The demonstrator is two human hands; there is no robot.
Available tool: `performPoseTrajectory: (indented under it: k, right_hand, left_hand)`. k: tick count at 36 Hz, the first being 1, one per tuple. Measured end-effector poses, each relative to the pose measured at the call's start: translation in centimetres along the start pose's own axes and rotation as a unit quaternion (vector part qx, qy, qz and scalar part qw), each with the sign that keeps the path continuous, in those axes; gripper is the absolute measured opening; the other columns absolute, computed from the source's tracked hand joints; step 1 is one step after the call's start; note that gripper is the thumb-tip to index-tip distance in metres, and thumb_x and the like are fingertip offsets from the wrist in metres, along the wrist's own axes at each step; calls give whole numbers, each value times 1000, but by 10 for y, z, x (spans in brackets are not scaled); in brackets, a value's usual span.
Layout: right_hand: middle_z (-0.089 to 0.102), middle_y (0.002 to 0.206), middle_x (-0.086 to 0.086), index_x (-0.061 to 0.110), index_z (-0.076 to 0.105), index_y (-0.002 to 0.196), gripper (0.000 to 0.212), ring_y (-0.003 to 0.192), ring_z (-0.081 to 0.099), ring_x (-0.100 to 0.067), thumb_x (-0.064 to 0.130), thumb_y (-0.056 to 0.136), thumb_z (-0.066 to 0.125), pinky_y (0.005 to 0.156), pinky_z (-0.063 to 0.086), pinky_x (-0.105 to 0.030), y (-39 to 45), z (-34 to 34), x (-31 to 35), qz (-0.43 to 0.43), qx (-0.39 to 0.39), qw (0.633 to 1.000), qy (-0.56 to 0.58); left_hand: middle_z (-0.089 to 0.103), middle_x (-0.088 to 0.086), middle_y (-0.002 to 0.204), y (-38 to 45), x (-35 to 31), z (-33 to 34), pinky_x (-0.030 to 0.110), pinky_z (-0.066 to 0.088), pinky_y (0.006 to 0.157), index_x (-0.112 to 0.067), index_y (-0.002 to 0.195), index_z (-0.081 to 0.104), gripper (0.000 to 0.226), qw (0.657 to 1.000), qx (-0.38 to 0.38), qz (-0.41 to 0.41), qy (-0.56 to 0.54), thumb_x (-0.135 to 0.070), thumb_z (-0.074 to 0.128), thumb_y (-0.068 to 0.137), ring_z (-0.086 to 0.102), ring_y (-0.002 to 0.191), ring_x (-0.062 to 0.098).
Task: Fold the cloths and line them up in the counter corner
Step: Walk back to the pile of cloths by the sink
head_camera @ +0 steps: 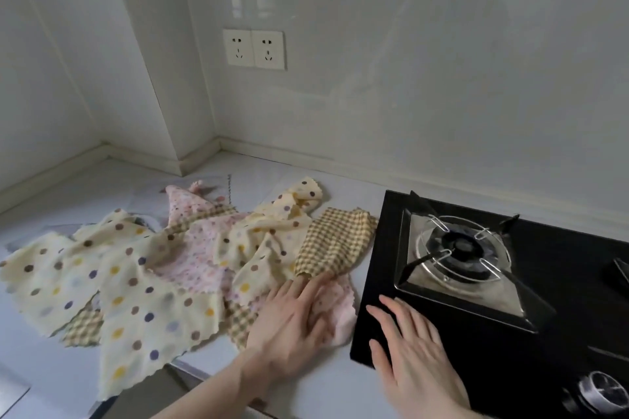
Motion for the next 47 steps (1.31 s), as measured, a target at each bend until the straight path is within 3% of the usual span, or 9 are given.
performPoseTrajectory:
  k: [5,10,19,22,27,33,38,44,47]
  right_hand:
    - [50,145,11,35,54,138,50,134,50,-15,49,93,37,107,46,-39,-4,1,-2,18,-10,1000,-19]
    - [15,165,15,37,22,157,75,153,11,-9,58,89,-3,126,7,-32,-9,3,4,20,16,1000,-17]
    - [23,165,11,38,31,155,53,153,15,-11,51,103,33,126,7,-35,-36,5,12,94,-28,995,28]
    - [26,164,9,35,35,154,53,153,17,-12,47,102,40,125,8,-35,-52,3,18,112,-42,992,40]
    - [24,165,6,31,34,155,55,153,15,-14,45,102,37,126,5,-36,-79,-1,26,134,-46,989,42]
    - [21,166,6,30,31,156,56,154,13,-14,45,102,35,126,4,-37,-89,0,30,140,-49,989,26]
    - [20,166,7,31,30,156,56,154,12,-13,45,102,34,126,4,-36,-87,-1,28,141,-51,988,21]
    - [18,167,7,31,27,157,56,154,10,-14,46,103,31,126,3,-36,-87,1,29,138,-43,989,10]
    - [17,167,7,30,26,157,56,155,9,-13,45,104,31,126,3,-36,-88,0,30,136,-42,990,9]
  left_hand:
    - [39,-14,137,-4,-3,4,31,34,104,-50,153,8,73,999,-9,29,12,-43,35,85,45,122,10]
    - [39,-8,139,-5,-7,6,35,36,98,-42,154,20,68,997,-25,43,54,-46,28,87,48,120,17]
    - [56,-2,124,-17,-9,5,41,38,91,-34,129,61,42,993,-65,47,86,-52,40,96,61,105,24]
    - [57,-2,119,-34,-17,-5,40,38,87,-29,107,62,35,992,-91,51,76,-52,43,90,61,101,26]
    - [58,1,116,-56,-23,-11,41,50,79,-24,98,65,32,990,-120,74,15,-47,46,86,60,95,26]
    - [47,0,103,-62,-16,-9,35,39,72,-18,99,50,17,981,-147,99,-84,-32,43,93,50,81,21]
    - [63,-1,94,-63,-19,-11,39,47,75,-22,99,45,27,977,-140,102,-120,-49,40,103,58,82,16]
    - [65,-7,111,-65,-20,-8,32,41,80,-26,118,45,56,980,-94,98,-147,-68,33,83,59,92,15]
    - [66,-5,110,-62,-19,-6,31,42,79,-25,127,46,46,983,-100,91,-121,-56,42,93,60,92,17]
Point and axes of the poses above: each hand's wrist, its own y-axis towards the middle knuckle, its own z-axis out of the palm, x = y × z, the point moved 9 cm from there along y, towards the middle knuckle
